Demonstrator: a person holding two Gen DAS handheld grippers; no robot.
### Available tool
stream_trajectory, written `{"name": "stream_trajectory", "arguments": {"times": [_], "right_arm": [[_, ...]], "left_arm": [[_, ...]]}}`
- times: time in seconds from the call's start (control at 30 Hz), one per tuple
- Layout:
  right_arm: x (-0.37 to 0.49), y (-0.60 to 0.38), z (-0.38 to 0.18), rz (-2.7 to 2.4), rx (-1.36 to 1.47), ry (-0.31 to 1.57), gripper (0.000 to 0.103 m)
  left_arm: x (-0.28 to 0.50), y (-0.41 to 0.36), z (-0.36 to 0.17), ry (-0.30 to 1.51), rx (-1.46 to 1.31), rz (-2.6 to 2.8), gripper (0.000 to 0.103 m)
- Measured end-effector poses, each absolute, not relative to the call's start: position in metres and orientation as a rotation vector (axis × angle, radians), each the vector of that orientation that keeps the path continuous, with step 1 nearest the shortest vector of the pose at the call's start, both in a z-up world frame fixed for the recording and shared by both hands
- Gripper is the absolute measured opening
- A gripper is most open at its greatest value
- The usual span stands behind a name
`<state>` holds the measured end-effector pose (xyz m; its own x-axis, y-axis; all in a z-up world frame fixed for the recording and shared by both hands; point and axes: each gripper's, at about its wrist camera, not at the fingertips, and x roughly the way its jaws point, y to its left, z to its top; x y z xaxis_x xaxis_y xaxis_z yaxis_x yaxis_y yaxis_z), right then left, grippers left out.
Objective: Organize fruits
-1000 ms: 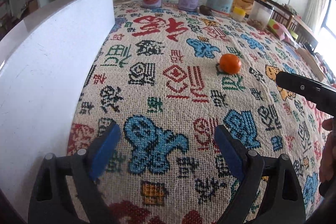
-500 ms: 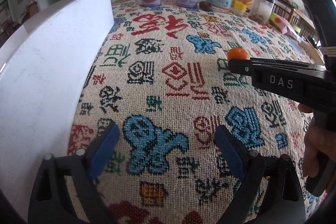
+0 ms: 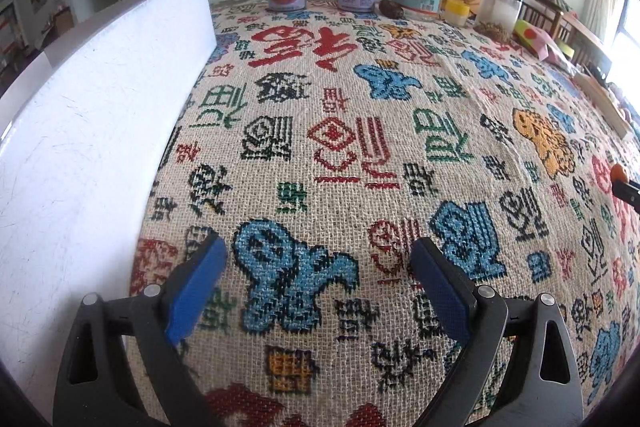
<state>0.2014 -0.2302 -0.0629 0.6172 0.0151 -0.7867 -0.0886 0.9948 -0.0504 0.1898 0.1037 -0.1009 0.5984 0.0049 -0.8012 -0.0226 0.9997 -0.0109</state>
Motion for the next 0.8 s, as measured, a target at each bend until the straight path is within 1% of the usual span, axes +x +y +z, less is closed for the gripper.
{"name": "stream_trajectory", "arguments": {"times": [0.1, 0.17, 0.2, 0.23, 0.27, 0.3, 0.4, 0.47, 0.53, 0.6, 0.67, 0.8], "right_arm": [[0.2, -0.254, -0.078, 0.022, -0.05, 0.925, 0.03], [0.195, -0.261, -0.081, 0.025, -0.007, 0.902, 0.033], [0.195, -0.261, -0.081, 0.021, -0.001, 0.902, 0.046], [0.194, -0.262, -0.081, 0.023, 0.004, 0.899, 0.067], [0.193, -0.262, -0.08, 0.024, 0.012, 0.892, 0.078], [0.189, -0.263, -0.08, 0.021, 0.023, 0.881, 0.092], [0.182, -0.27, -0.081, 0.017, 0.063, 0.877, 0.094], [0.181, -0.276, -0.085, 0.011, 0.102, 0.903, 0.094], [0.18, -0.277, -0.085, 0.012, 0.111, 0.898, 0.098], [0.181, -0.274, -0.086, 0.008, 0.095, 0.906, 0.099], [0.182, -0.271, -0.087, 0.005, 0.077, 0.916, 0.101], [0.183, -0.27, -0.088, 0.004, 0.065, 0.924, 0.103]], "left_arm": [[0.19, 0.104, -0.101, 0.929, -0.019, 0.017, 0.095], [0.19, 0.103, -0.101, 0.929, -0.019, 0.017, 0.095], [0.19, 0.103, -0.101, 0.93, -0.019, 0.016, 0.096], [0.19, 0.103, -0.101, 0.931, -0.018, 0.015, 0.096], [0.191, 0.103, -0.101, 0.931, -0.016, 0.016, 0.096], [0.191, 0.102, -0.1, 0.931, -0.013, 0.021, 0.096], [0.197, 0.09, -0.084, 0.94, -0.065, -0.019, 0.095], [0.205, 0.076, -0.06, 0.877, -0.137, -0.077, 0.096], [0.223, 0.056, -0.035, 0.803, -0.191, -0.149, 0.096], [0.256, 0.034, -0.019, 0.748, -0.182, -0.227, 0.096], [0.299, 0.013, -0.014, 0.715, -0.107, -0.273, 0.096], [0.393, -0.011, -0.029, 0.665, 0.041, -0.267, 0.096]]}}
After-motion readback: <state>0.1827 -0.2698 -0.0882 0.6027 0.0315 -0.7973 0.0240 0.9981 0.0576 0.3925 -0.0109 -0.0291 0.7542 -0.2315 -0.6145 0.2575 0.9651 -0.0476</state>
